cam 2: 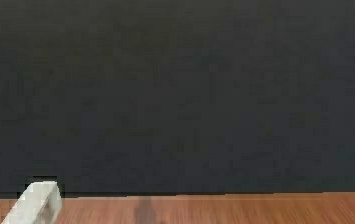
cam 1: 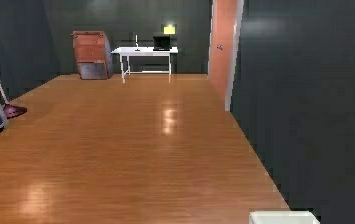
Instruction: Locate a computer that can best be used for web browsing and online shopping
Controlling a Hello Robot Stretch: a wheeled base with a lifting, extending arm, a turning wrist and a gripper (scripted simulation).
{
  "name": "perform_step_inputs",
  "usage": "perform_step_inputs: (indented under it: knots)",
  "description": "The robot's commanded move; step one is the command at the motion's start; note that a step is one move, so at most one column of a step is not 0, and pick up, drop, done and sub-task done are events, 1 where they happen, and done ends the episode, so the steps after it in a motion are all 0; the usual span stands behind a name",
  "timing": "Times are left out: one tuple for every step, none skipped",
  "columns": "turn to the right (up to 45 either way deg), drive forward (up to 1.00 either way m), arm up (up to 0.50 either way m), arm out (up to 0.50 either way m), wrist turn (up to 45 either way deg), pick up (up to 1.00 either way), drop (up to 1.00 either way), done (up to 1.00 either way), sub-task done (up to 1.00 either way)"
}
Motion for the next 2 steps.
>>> perform_step_inputs:
  knots:
    - [-9.0,0.00,0.00,0.00,0.0,0.00,0.00,0.00,0.00]
    - [0.0,0.10,0.00,0.00,0.0,0.00,0.00,0.00,0.00]
